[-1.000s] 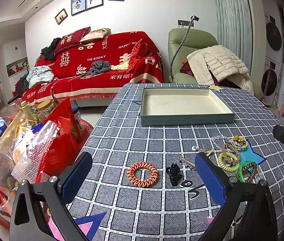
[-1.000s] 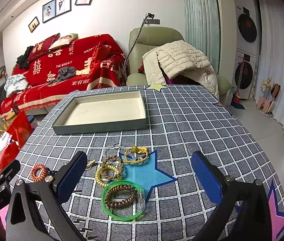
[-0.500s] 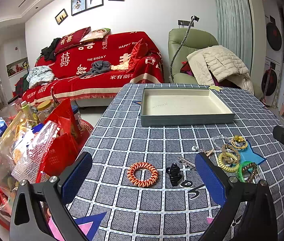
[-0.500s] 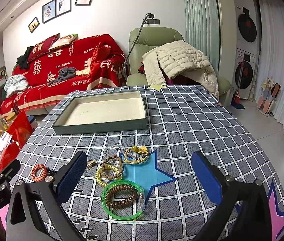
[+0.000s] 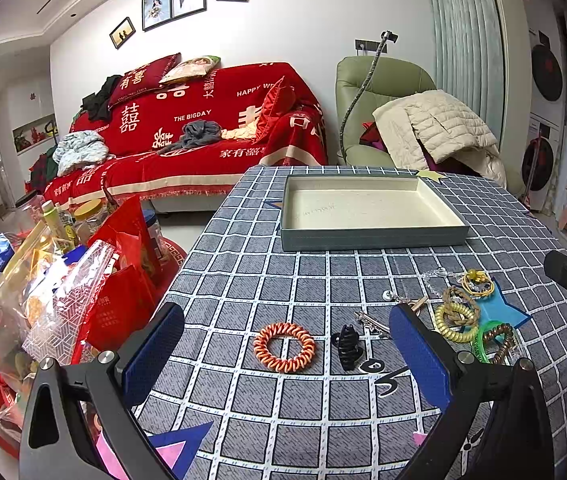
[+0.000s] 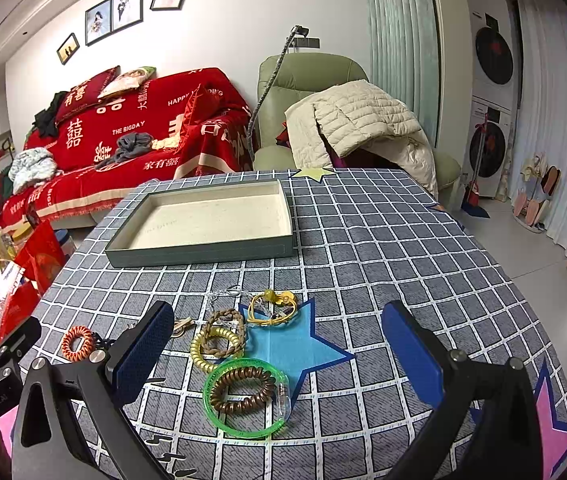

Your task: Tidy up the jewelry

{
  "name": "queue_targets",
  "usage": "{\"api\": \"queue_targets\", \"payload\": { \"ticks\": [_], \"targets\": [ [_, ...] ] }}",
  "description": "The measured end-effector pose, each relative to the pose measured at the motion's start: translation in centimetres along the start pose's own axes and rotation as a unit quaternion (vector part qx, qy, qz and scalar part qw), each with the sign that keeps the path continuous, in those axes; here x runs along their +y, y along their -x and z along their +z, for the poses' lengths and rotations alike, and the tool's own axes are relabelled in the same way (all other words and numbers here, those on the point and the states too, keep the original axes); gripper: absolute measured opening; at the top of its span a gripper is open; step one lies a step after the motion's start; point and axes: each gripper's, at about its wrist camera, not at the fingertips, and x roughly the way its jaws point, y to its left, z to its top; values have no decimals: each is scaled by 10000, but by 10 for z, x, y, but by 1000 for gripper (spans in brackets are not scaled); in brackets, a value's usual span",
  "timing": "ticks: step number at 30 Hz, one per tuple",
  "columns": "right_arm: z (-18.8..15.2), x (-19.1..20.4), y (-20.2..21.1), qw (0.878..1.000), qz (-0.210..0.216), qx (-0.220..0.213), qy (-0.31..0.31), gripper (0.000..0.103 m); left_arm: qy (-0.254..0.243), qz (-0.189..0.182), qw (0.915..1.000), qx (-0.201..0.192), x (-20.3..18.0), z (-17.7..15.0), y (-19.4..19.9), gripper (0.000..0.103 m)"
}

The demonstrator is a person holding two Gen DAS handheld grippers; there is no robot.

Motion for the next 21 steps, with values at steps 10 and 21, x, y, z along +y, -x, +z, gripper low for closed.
{"api": "queue_targets", "payload": {
  "ticks": [10, 21],
  "targets": [
    [0, 0, 0, 10000, 1, 4, -4, 103, 0, 0, 10000, 5, 0, 0, 0, 103],
    [0, 1, 0, 10000, 5, 12, -3, 103, -4, -8, 10000, 33, 0, 0, 0, 103]
  ]
}}
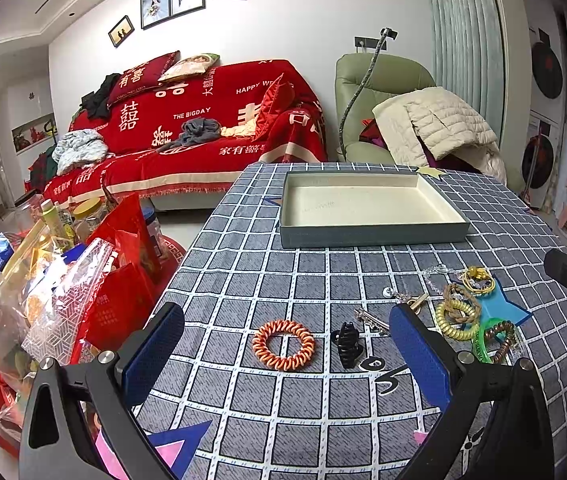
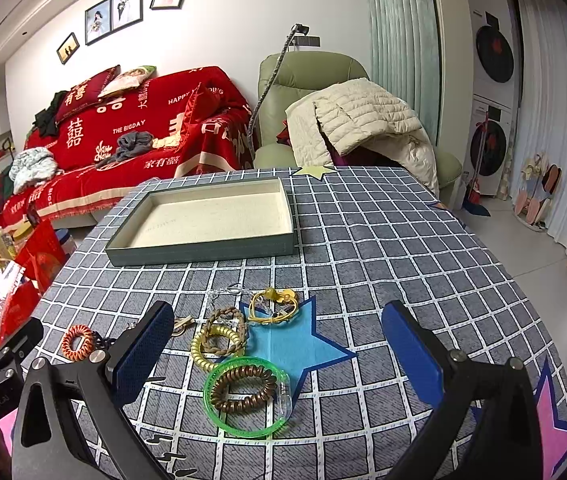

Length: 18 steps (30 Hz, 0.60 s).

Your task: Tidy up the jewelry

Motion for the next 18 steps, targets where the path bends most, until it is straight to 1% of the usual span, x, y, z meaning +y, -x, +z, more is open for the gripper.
{"api": "queue_targets", "payload": {
  "ticks": [10, 16, 18],
  "targets": [
    [-3, 3, 0, 10000, 20, 35, 0, 103, 8, 6, 10000, 49, 2, -1, -3, 103],
    [-7, 4, -2, 9999, 39, 106, 6, 103, 77, 18, 9998, 158, 6, -2, -8, 103],
    [-9, 3, -5, 9999, 39, 157, -10, 103, 88, -34, 9997, 247, 8, -2, -13, 103]
  ]
}}
